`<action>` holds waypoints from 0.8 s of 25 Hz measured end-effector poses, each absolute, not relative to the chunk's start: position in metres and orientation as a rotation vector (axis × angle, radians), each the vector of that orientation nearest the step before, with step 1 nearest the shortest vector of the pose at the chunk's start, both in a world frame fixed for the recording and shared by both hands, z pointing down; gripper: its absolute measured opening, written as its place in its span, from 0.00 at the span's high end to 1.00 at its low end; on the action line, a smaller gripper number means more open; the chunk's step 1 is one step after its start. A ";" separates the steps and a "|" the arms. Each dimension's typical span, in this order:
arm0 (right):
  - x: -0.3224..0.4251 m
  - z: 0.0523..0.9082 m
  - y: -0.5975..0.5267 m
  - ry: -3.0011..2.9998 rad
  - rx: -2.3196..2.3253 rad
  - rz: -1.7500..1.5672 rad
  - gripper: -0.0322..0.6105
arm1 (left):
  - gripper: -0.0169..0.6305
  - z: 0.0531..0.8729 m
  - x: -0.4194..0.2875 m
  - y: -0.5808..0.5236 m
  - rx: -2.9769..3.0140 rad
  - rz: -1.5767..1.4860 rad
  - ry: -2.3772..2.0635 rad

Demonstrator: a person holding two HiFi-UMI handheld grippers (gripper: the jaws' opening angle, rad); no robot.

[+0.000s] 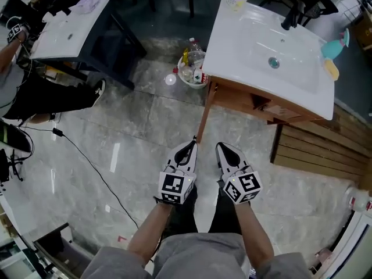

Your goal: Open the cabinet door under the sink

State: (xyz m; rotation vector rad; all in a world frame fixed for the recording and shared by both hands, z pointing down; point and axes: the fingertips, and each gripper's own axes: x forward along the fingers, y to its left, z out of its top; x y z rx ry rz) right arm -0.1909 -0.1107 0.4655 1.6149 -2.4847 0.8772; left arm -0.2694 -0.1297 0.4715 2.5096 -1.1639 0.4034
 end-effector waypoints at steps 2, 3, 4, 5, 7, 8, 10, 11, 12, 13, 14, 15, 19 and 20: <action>-0.186 0.441 -0.110 -2.500 1.617 0.856 0.94 | 0.96 0.440 -0.263 -0.128 2.531 0.397 -1.173; -0.183 0.428 -0.109 -2.509 1.619 0.842 0.94 | 0.96 0.426 -0.260 -0.126 2.539 0.386 -1.175; -0.180 0.415 -0.108 -2.518 1.621 0.827 0.94 | 0.96 0.413 -0.256 -0.124 2.543 0.374 -1.178; -0.177 0.402 -0.106 -2.527 1.622 0.812 0.94 | 0.96 0.399 -0.253 -0.122 2.547 0.364 -1.185; -0.172 0.379 -0.101 -2.545 1.624 0.782 0.94 | 0.96 0.370 -0.249 -0.122 2.561 0.345 -1.213; -0.169 0.368 -0.100 -2.554 1.625 0.766 0.94 | 0.96 0.356 -0.247 -0.122 2.571 0.332 -1.225; -0.164 0.349 -0.098 -2.568 1.635 0.735 0.94 | 0.96 0.336 -0.242 -0.121 2.605 0.313 -1.236; -0.162 0.341 -0.097 -2.573 1.641 0.721 0.94 | 0.96 0.327 -0.240 -0.120 2.624 0.311 -1.239; -0.160 0.333 -0.095 -2.577 1.646 0.710 0.94 | 0.96 0.319 -0.239 -0.119 2.639 0.309 -1.242; -0.159 0.326 -0.094 -2.581 1.650 0.701 0.94 | 0.96 0.311 -0.237 -0.118 2.647 0.303 -1.245; -0.158 0.320 -0.093 -2.588 1.653 0.695 0.94 | 0.96 0.304 -0.235 -0.117 2.653 0.296 -1.246; -0.158 0.313 -0.093 -2.596 1.655 0.690 0.94 | 0.96 0.297 -0.233 -0.116 2.660 0.288 -1.246; -0.168 0.286 -0.094 -2.643 1.644 0.643 0.94 | 0.96 0.271 -0.229 -0.114 2.690 0.226 -1.247; -0.171 0.278 -0.095 -2.659 1.642 0.626 0.94 | 0.96 0.264 -0.229 -0.115 2.692 0.206 -1.246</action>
